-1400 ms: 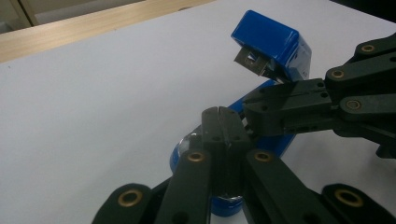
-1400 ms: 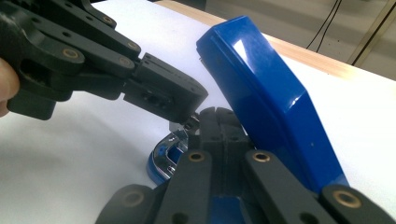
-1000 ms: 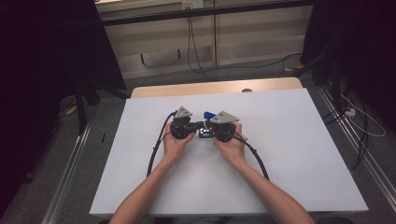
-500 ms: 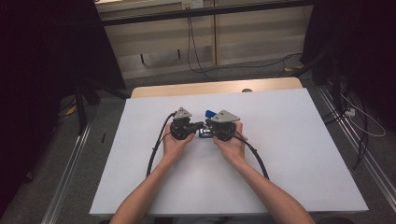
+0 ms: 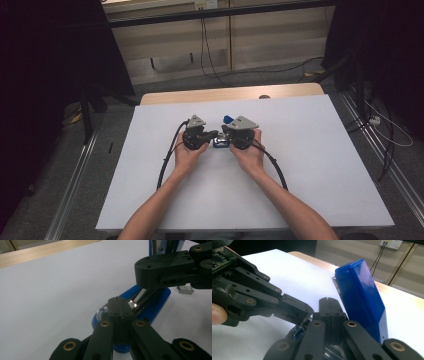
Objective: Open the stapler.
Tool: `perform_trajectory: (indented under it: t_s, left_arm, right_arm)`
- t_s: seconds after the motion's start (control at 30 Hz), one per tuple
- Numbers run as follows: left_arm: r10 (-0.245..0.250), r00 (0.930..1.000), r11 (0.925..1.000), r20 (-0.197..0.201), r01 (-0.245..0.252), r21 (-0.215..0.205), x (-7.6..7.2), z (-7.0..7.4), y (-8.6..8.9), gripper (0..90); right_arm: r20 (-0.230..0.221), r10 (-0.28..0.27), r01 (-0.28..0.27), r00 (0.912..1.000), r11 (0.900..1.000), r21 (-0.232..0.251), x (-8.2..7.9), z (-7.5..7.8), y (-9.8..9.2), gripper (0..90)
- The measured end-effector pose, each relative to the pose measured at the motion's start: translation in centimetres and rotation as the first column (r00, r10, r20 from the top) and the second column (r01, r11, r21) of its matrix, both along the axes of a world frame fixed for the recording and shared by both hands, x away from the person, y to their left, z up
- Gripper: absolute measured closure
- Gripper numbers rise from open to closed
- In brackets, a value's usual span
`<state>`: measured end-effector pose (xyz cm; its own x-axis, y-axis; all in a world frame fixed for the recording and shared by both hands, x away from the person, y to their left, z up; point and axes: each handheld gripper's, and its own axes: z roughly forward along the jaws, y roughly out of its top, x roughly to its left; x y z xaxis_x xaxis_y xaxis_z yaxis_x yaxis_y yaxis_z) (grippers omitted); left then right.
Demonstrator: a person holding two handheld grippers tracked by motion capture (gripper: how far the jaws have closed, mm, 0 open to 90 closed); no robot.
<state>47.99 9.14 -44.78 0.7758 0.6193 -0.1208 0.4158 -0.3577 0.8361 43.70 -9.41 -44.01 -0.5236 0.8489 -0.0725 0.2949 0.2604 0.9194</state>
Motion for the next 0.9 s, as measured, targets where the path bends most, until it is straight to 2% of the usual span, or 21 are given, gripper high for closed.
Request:
perform_trajectory:
  t_s: [0.07, 0.3, 0.47, 0.9]
  left_arm:
    - [-0.004, 1.0000, 1.0000, 0.007, 0.004, 0.005, 0.0, 0.0, 0.0, 90.0]
    - [0.001, 1.0000, 1.0000, -0.002, -0.001, -0.001, 0.0, 0.0, 0.0, 90.0]
    - [0.004, 1.0000, 1.0000, 0.002, -0.004, 0.007, 0.0, 0.1, 0.0, 90.0]
    - [0.001, 1.0000, 0.9999, 0.006, -0.001, 0.011, 0.0, 0.1, -0.1, 90.0]
  right_arm:
    - [0.018, -0.006, 0.006, 0.9998, 1.000, 0.009, -0.1, 0.2, -0.1, 90.0]
    - [0.022, -0.011, 0.011, 0.9997, 1.000, 0.004, -0.1, 0.3, -0.2, 90.0]
    - [0.049, -0.033, 0.032, 0.9983, 0.999, 0.019, -0.1, 0.6, -0.7, 90.0]
    - [0.057, -0.044, 0.044, 0.9974, 0.999, 0.011, -0.2, 1.3, -1.6, 90.0]
